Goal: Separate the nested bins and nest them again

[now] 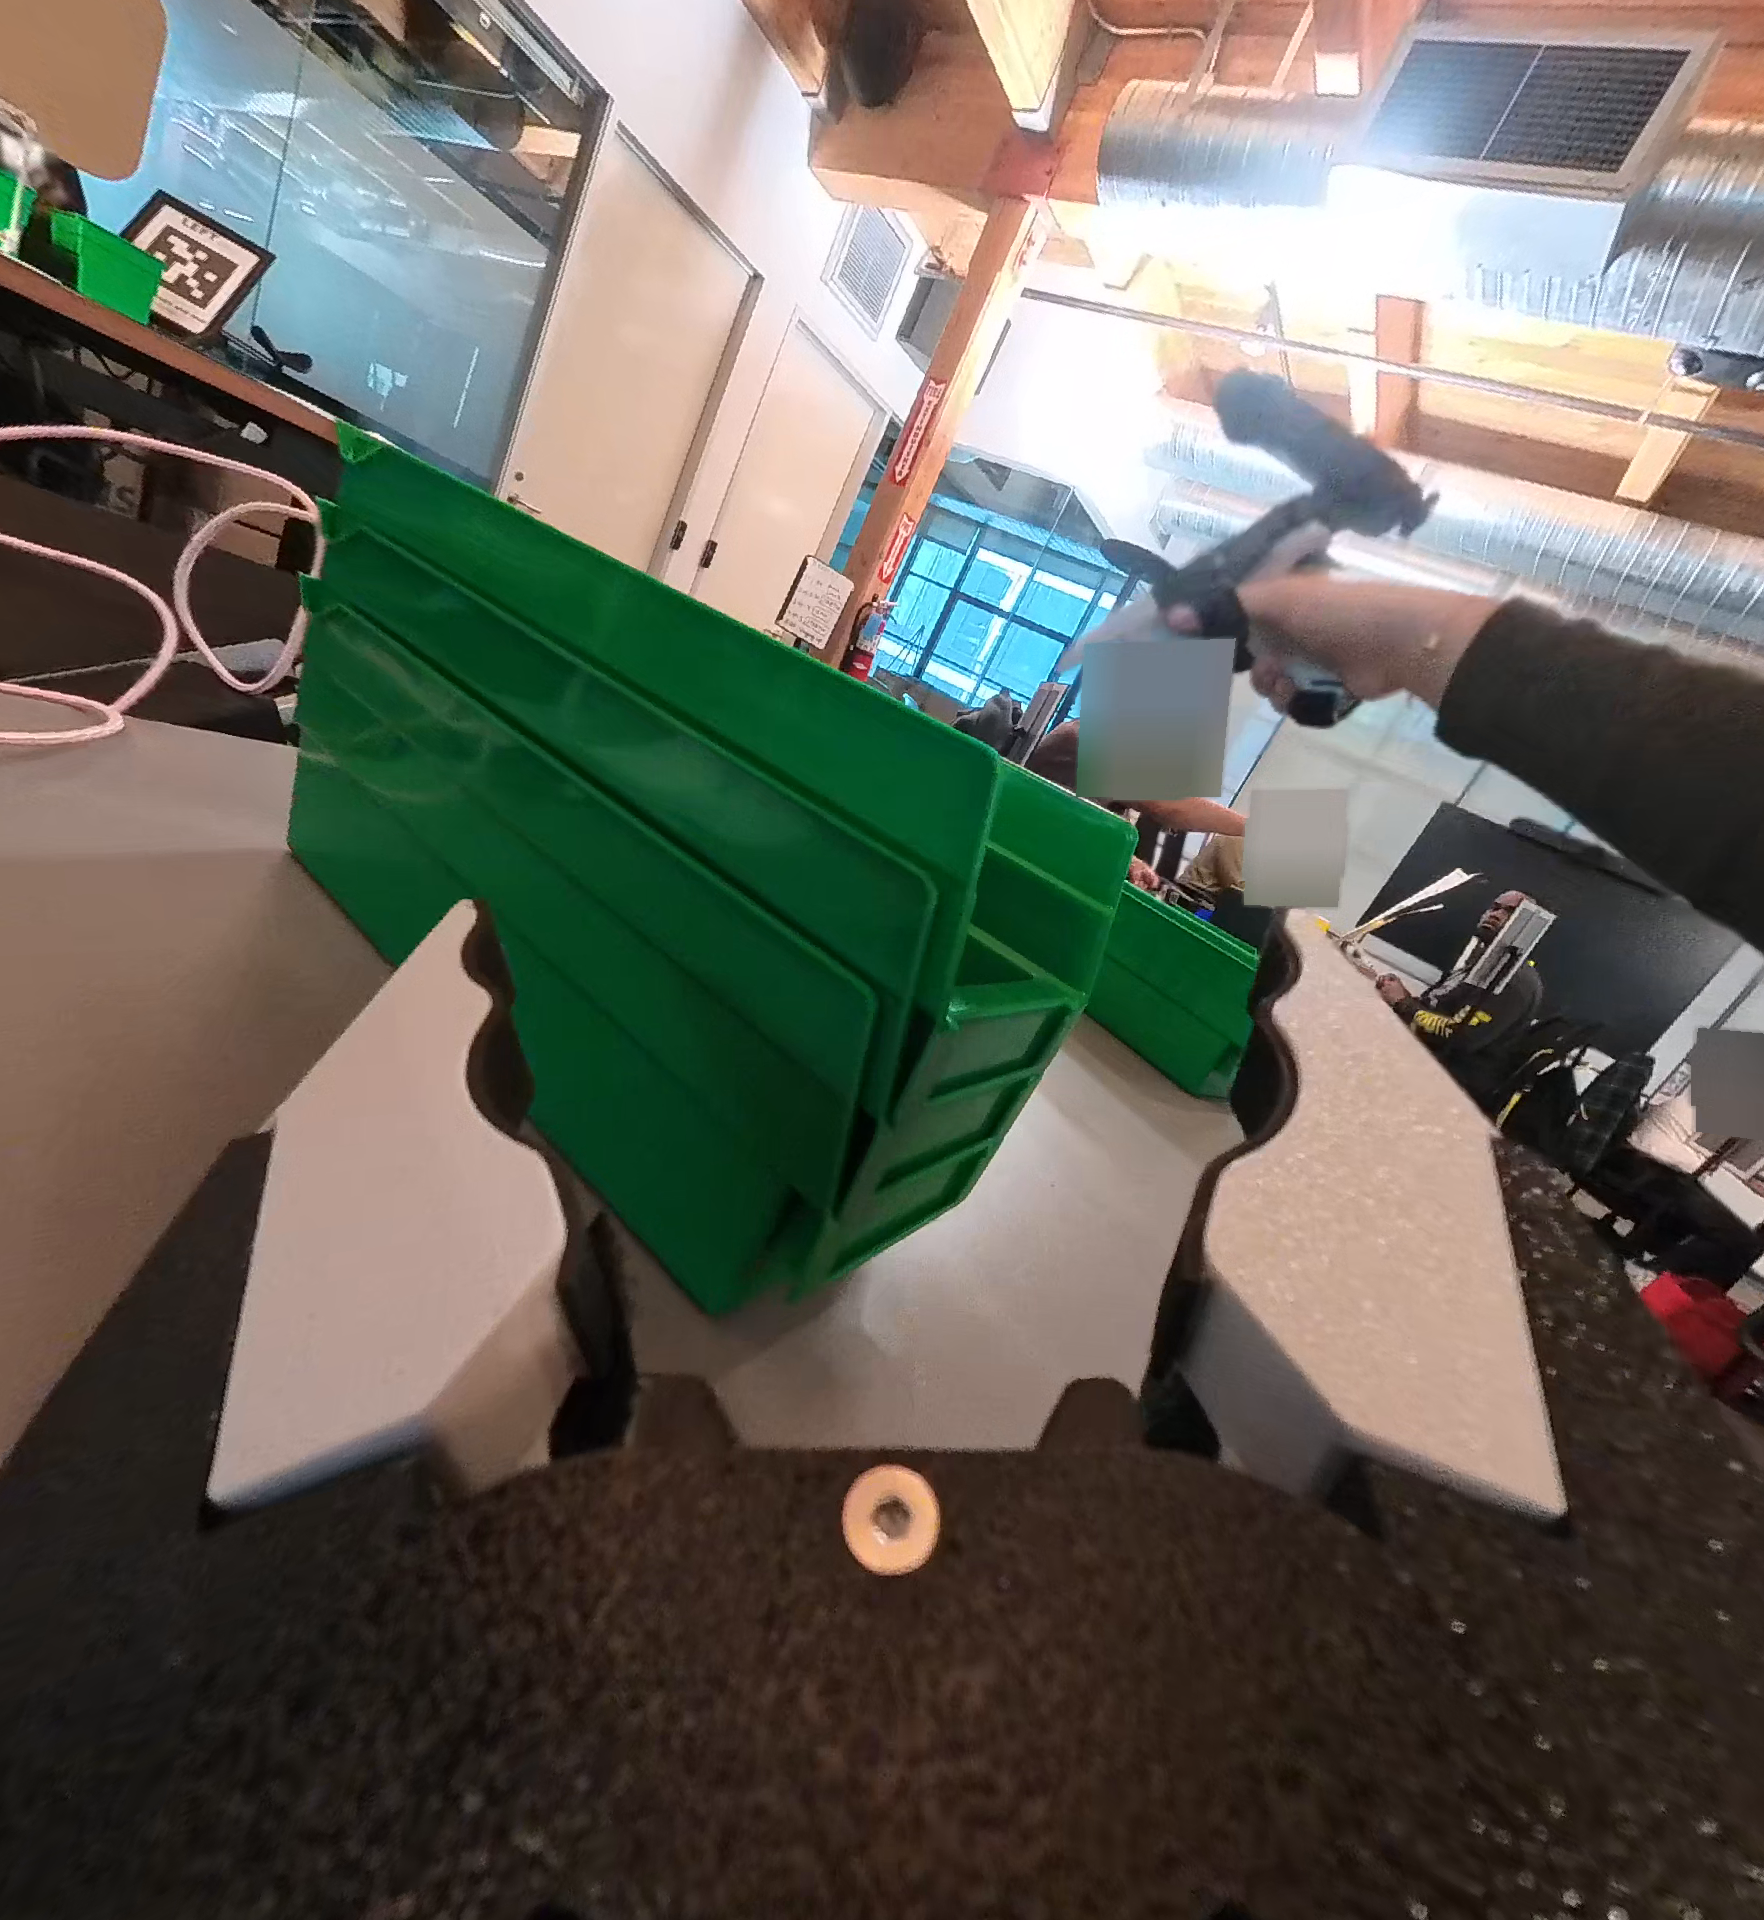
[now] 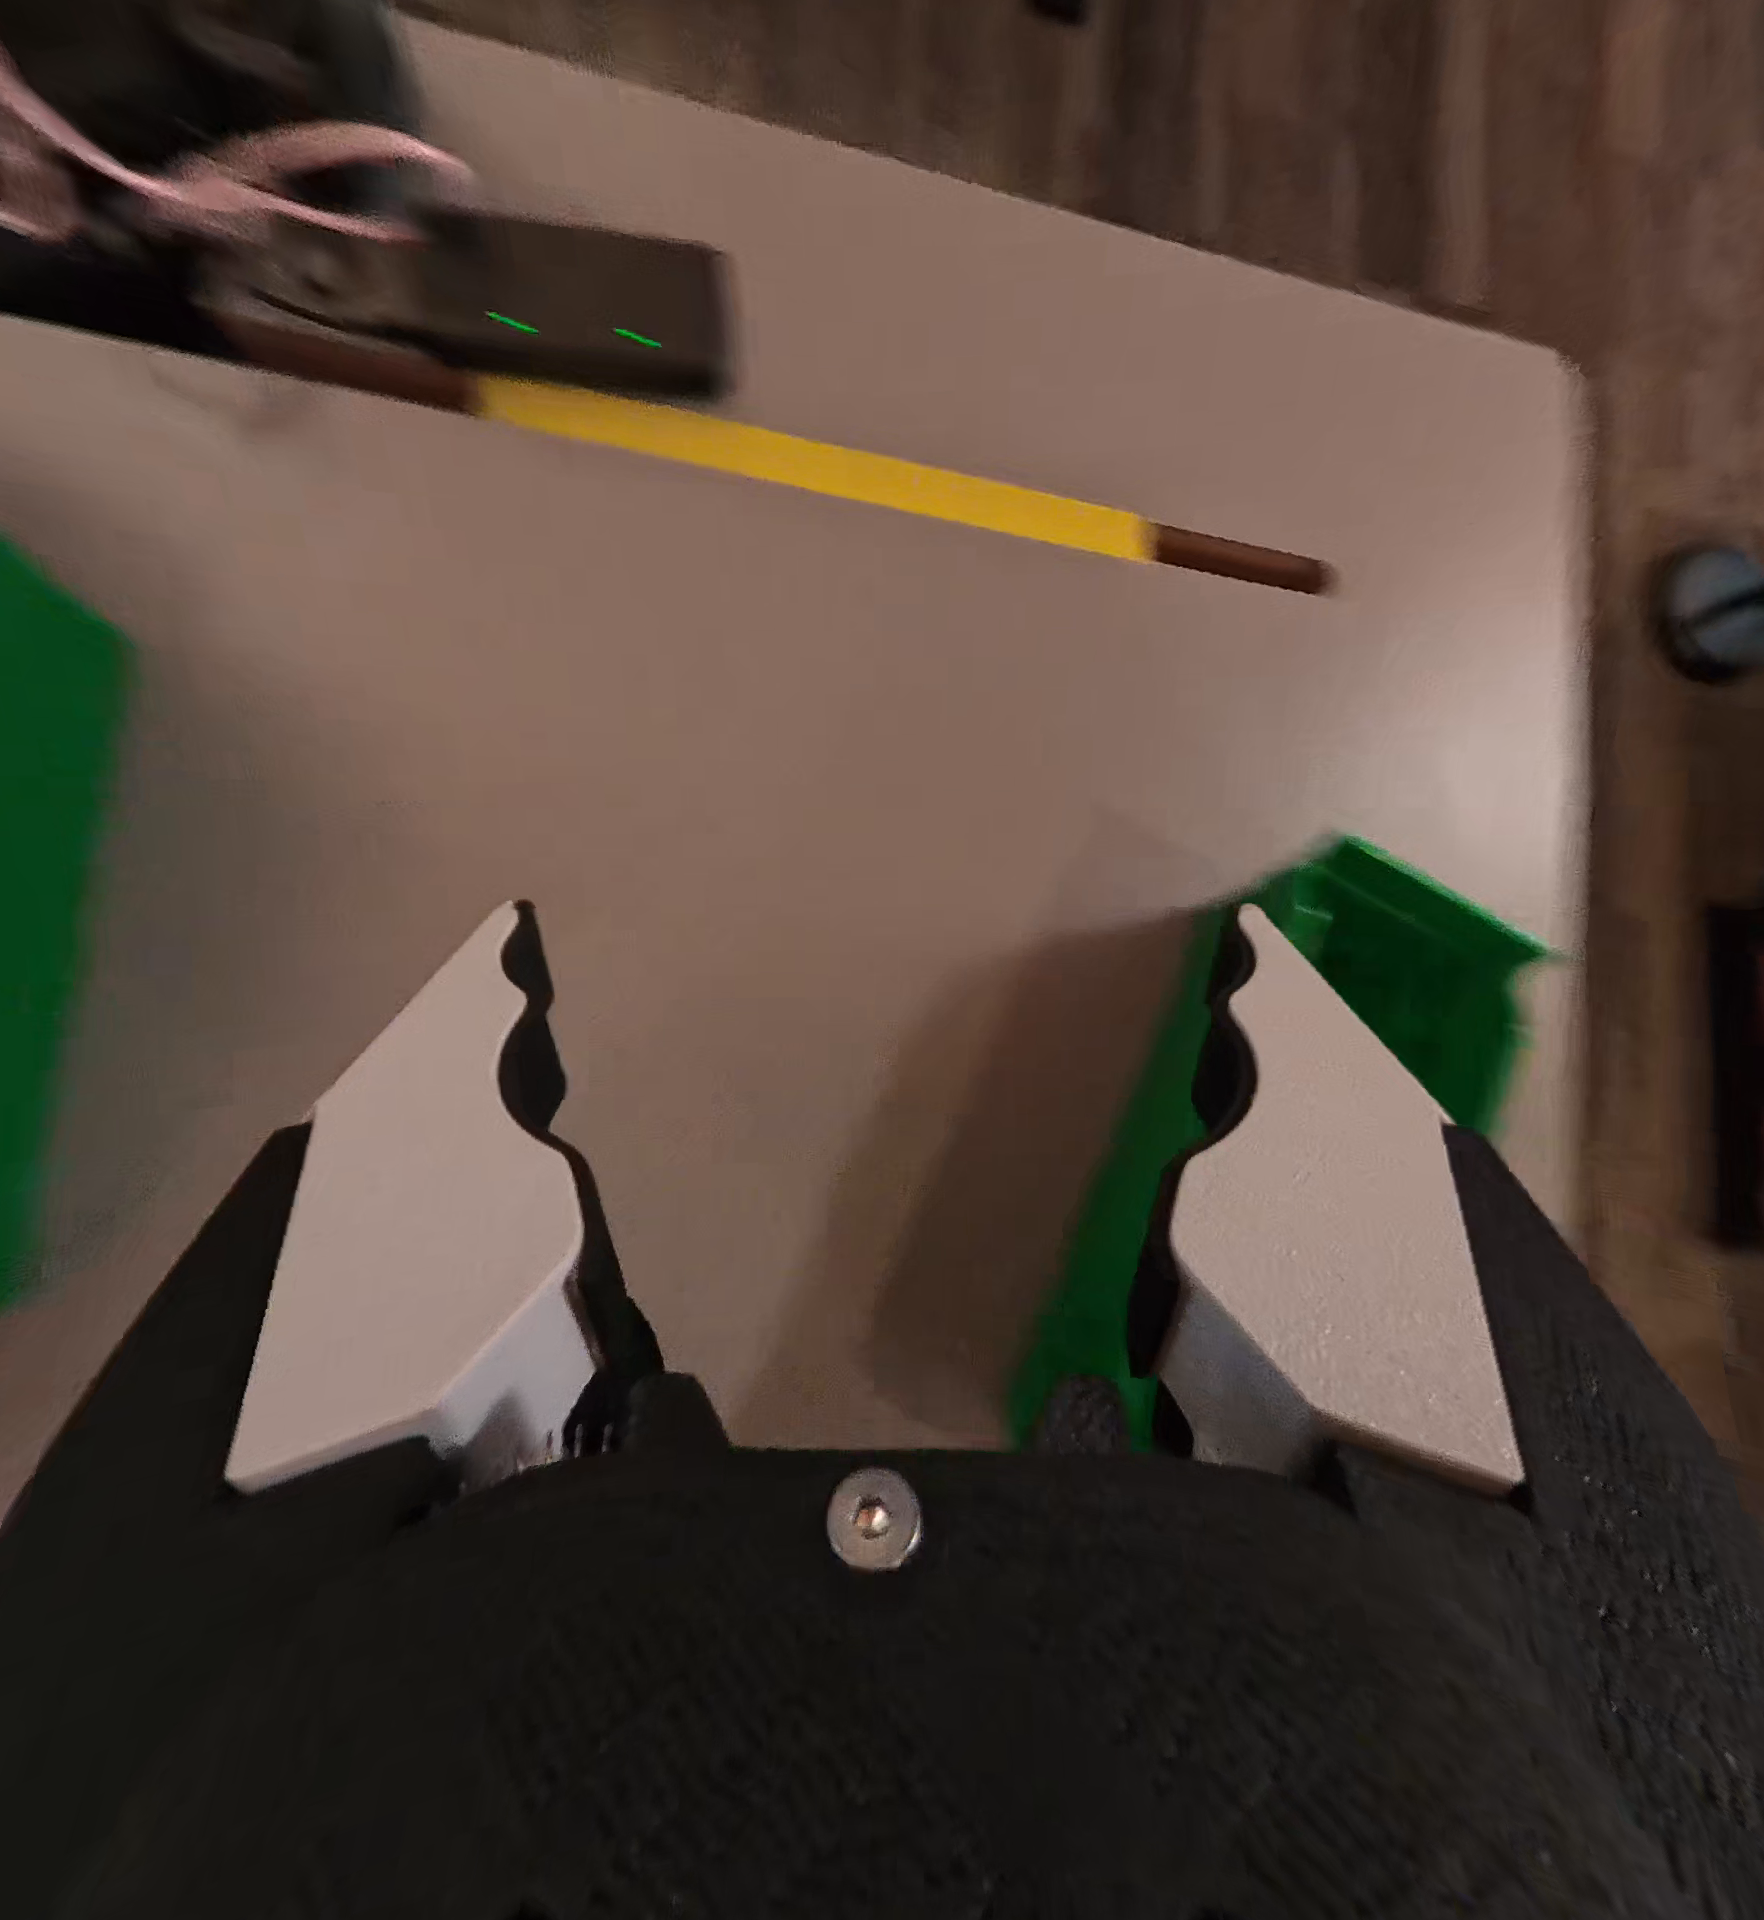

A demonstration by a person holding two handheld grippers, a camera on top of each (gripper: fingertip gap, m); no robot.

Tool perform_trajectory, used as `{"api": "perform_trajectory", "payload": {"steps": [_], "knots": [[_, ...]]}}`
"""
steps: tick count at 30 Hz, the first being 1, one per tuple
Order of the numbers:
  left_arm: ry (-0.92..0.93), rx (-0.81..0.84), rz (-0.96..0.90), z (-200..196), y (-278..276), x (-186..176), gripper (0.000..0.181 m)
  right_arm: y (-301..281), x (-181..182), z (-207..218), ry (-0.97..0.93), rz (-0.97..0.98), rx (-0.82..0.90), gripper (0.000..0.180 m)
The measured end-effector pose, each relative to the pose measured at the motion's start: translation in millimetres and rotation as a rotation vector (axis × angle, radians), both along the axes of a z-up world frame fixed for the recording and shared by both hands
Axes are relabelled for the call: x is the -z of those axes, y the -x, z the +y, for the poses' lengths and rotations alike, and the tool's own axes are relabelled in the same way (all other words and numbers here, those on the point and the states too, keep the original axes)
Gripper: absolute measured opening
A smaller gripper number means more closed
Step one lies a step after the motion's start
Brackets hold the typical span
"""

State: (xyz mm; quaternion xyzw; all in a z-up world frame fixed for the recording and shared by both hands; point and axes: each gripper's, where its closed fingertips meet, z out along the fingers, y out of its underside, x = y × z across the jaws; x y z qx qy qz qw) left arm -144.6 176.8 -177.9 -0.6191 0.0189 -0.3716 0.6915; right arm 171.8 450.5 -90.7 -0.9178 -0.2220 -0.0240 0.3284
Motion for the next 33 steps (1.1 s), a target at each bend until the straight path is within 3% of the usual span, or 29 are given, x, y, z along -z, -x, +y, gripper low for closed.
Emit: {"api": "perform_trajectory", "payload": {"steps": [3, 6, 12, 20, 25, 33], "knots": [[-0.004, 0.0, -0.032, -2.4, 4.6, -1.6, 0.137, 101.8, -2.3, -26.5, 0.11, 0.229, -0.092, 0.126], [0.022, -0.043, -0.036, 0.0, 13.8, 3.0, 0.136, 191.1, 10.8, -71.5, 0.291, 0.32, -0.223, 0.14], [0.042, -0.108, 0.057, 5.0, 15.6, 9.2, 0.135, 286.0, 44.3, -129.8, 0.384, 0.192, -0.341, 0.152], [0.051, -0.083, 0.034, 6.1, 13.5, 9.5, 0.135, 296.0, 88.8, -159.2, 0.47, 0.03, -0.237, 0.156], [0.065, -0.07, 0.031, 7.5, 11.3, 11.7, 0.135, 296.7, 90.8, -158.2, 0.434, -0.005, -0.224, 0.131], [0.081, -0.052, 0.006, 8.7, 10.9, 13.6, 0.135, 295.8, 91.9, -160.1, 0.451, -0.024, -0.232, 0.131]]}}
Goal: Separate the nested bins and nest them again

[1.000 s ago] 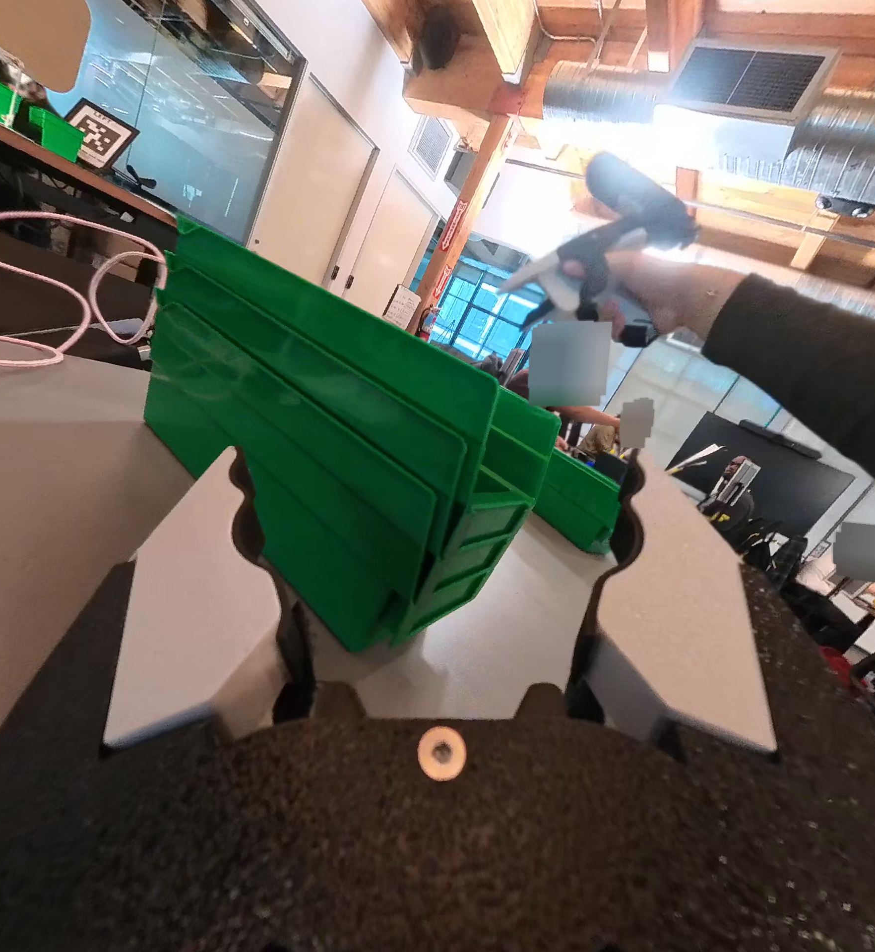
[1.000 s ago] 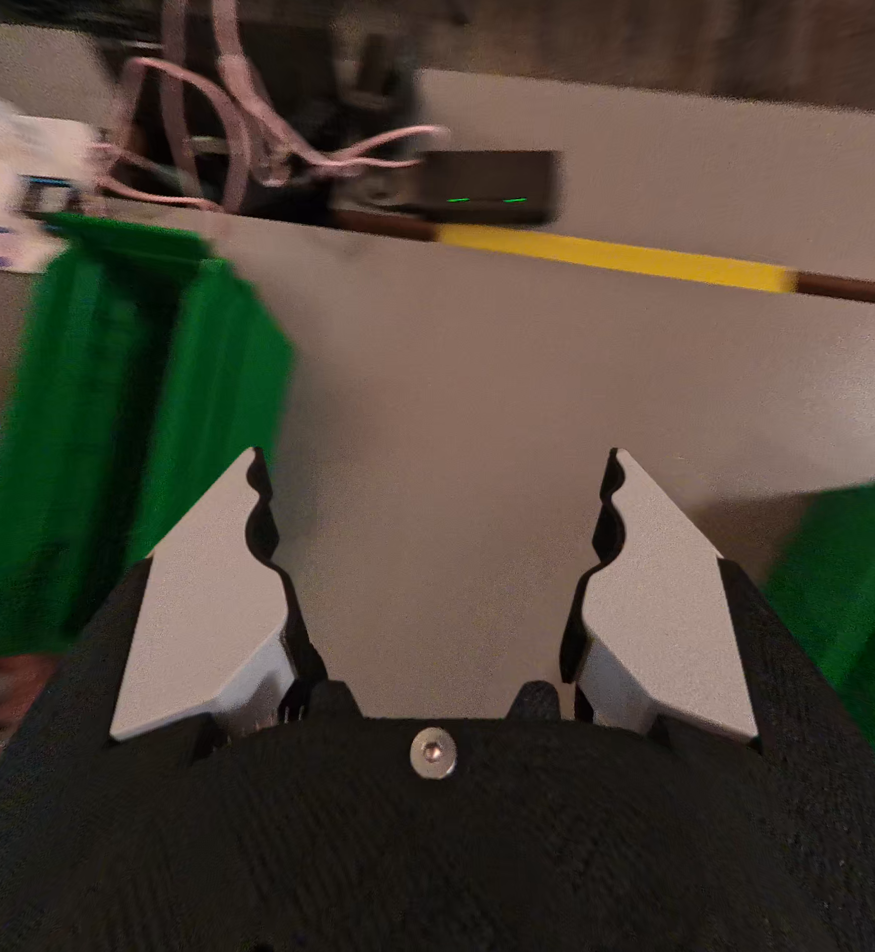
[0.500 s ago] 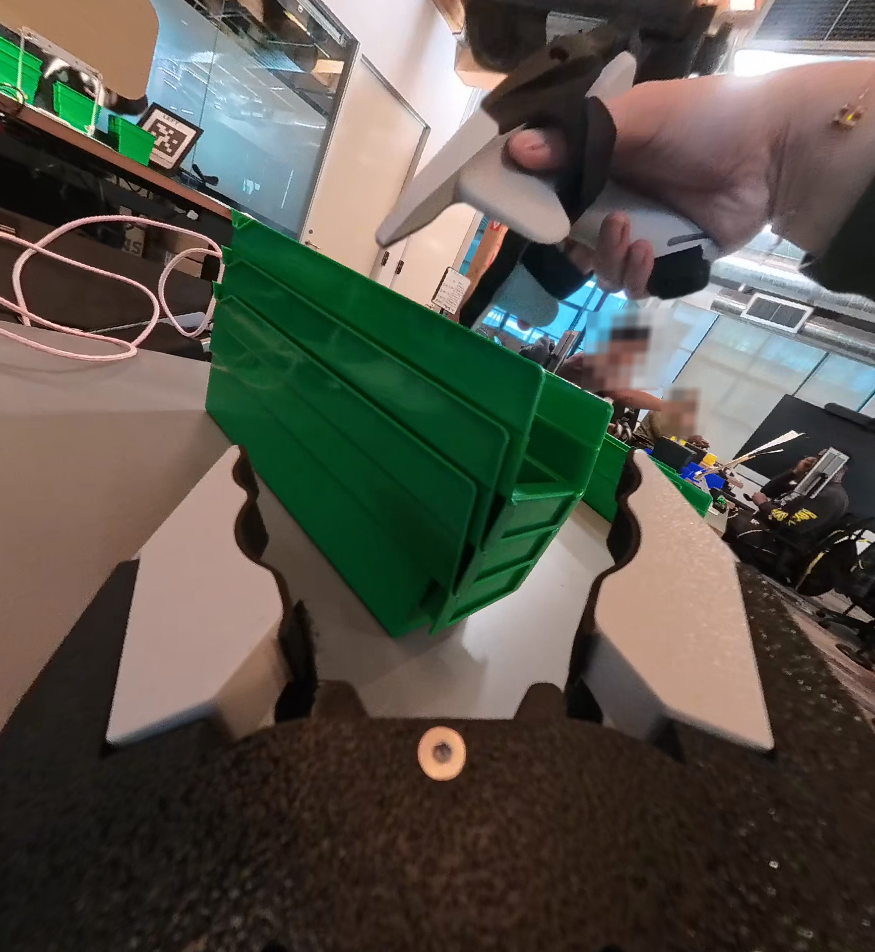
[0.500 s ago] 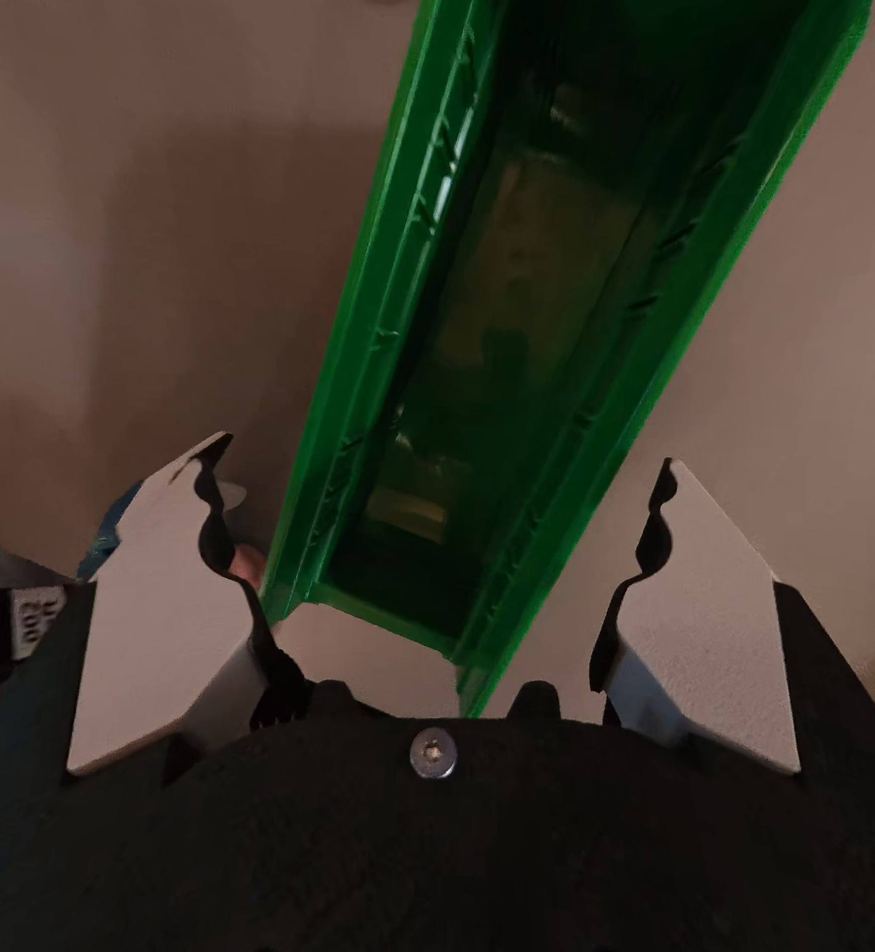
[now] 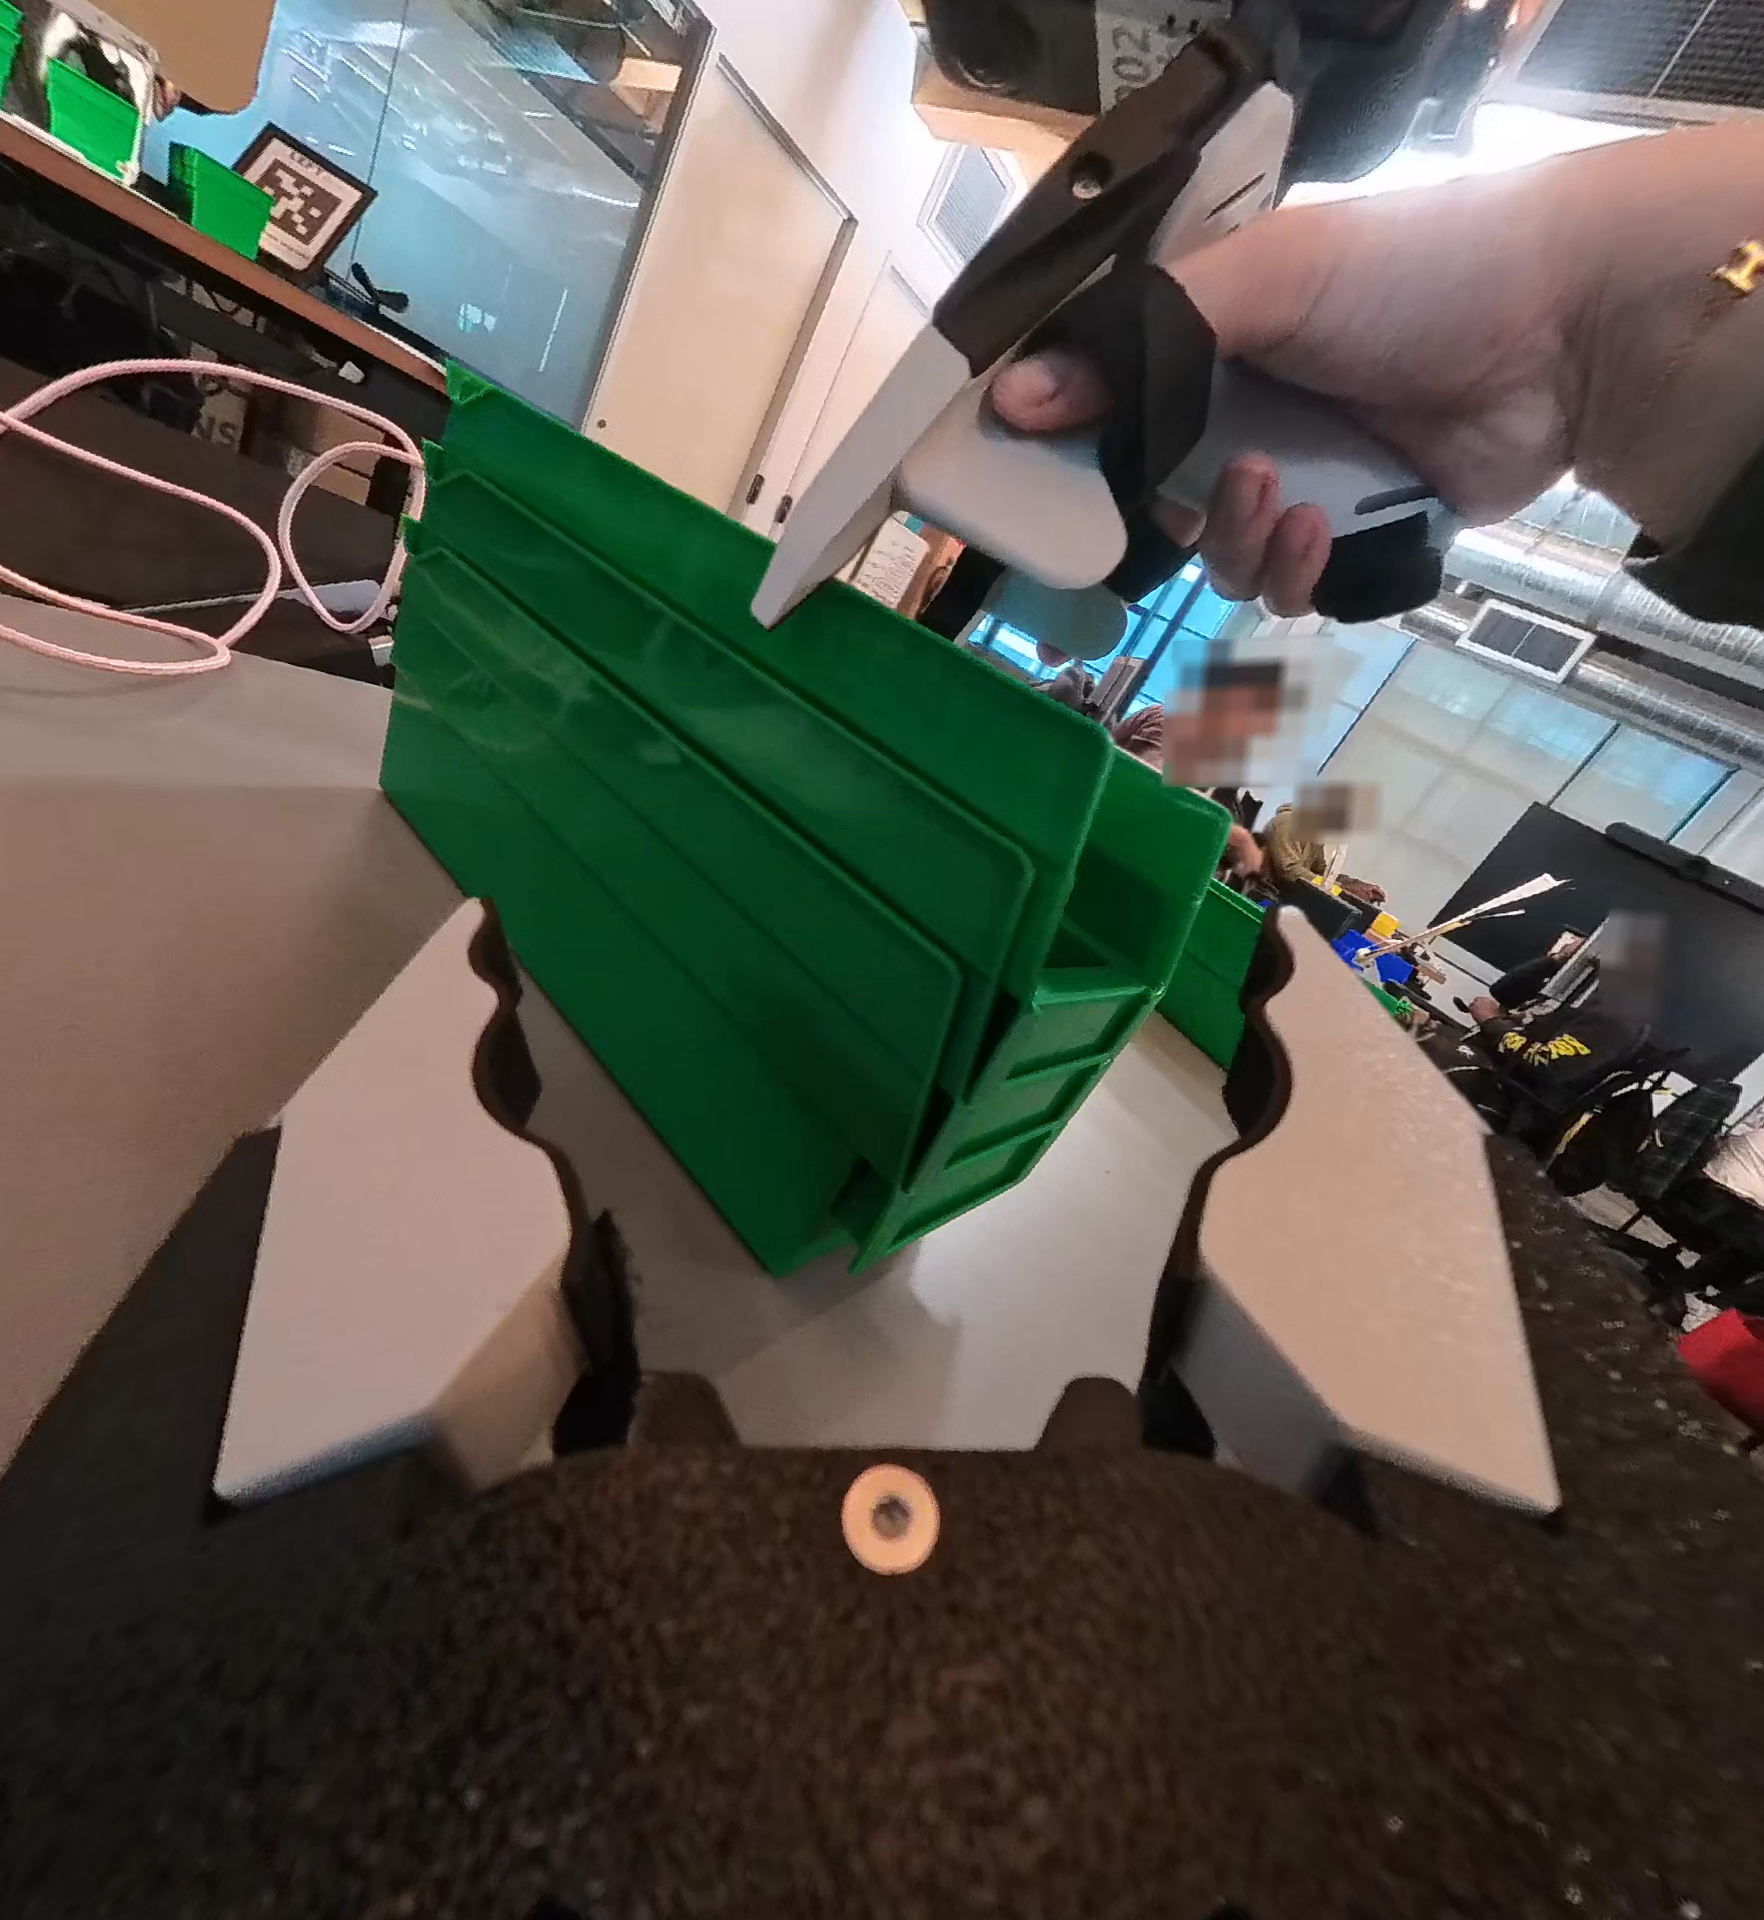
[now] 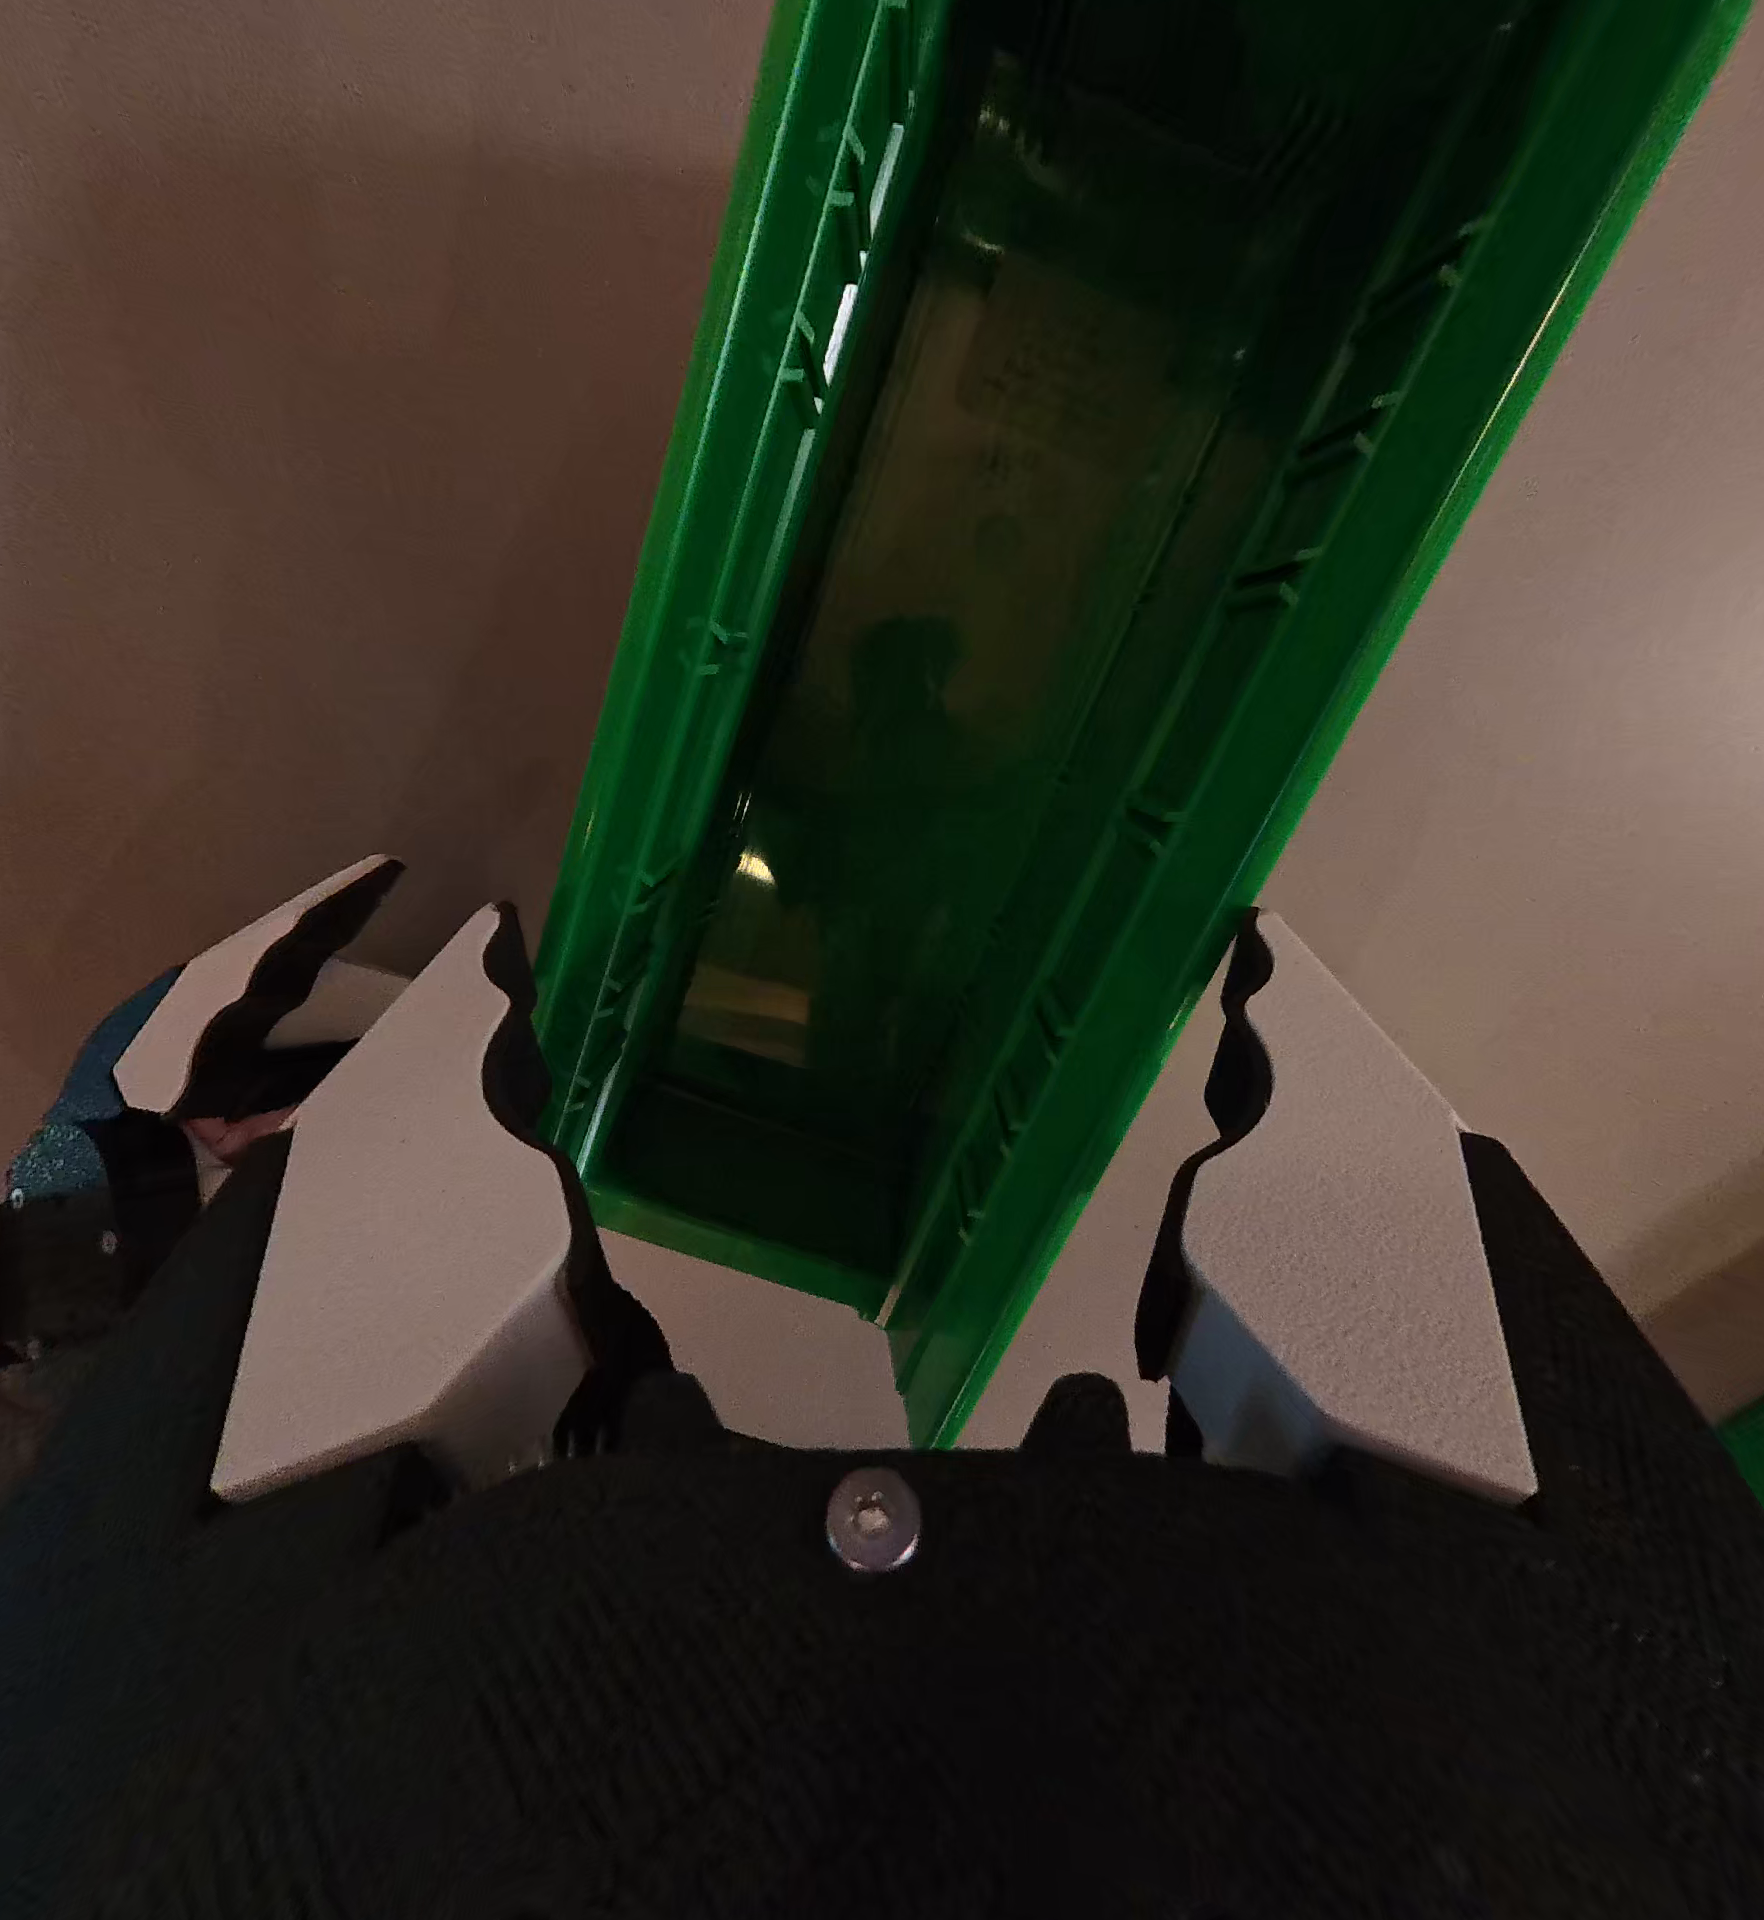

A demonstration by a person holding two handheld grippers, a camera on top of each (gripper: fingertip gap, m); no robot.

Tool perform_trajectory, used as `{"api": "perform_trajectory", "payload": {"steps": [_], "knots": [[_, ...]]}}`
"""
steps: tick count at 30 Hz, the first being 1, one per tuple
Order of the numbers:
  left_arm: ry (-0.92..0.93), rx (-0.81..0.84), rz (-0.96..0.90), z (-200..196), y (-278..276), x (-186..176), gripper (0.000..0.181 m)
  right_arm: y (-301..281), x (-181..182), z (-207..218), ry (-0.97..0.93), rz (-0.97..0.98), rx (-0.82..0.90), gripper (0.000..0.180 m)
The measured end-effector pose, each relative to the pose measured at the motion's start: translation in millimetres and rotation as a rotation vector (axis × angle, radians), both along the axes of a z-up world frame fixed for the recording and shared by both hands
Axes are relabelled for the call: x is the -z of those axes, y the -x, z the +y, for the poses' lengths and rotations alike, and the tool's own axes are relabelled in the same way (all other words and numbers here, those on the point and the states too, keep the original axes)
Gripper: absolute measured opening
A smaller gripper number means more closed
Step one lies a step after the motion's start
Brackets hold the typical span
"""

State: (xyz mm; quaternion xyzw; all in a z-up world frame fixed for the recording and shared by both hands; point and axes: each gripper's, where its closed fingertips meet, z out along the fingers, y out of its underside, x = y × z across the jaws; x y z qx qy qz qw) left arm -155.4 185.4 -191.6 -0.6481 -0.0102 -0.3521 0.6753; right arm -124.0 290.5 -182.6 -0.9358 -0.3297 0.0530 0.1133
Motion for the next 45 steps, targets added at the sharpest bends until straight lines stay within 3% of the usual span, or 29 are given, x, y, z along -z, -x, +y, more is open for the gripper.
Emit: {"api": "perform_trajectory", "payload": {"steps": [7, 13, 45], "knots": [[0.016, 0.015, -0.027, 0.3, -0.7, 1.6, 0.135, 2.1, -4.8, 0.0, -0.014, 0.011, -0.018, 0.108], [0.03, 0.019, -0.028, 1.7, -2.3, 4.0, 0.135, 0.8, -9.3, 4.3, -0.028, 0.018, -0.038, 0.1], [0.061, 0.049, -0.043, 4.2, -5.6, 8.6, 0.135, -4.4, -38.8, 17.1, -0.049, 0.083, -0.034, 0.098]]}}
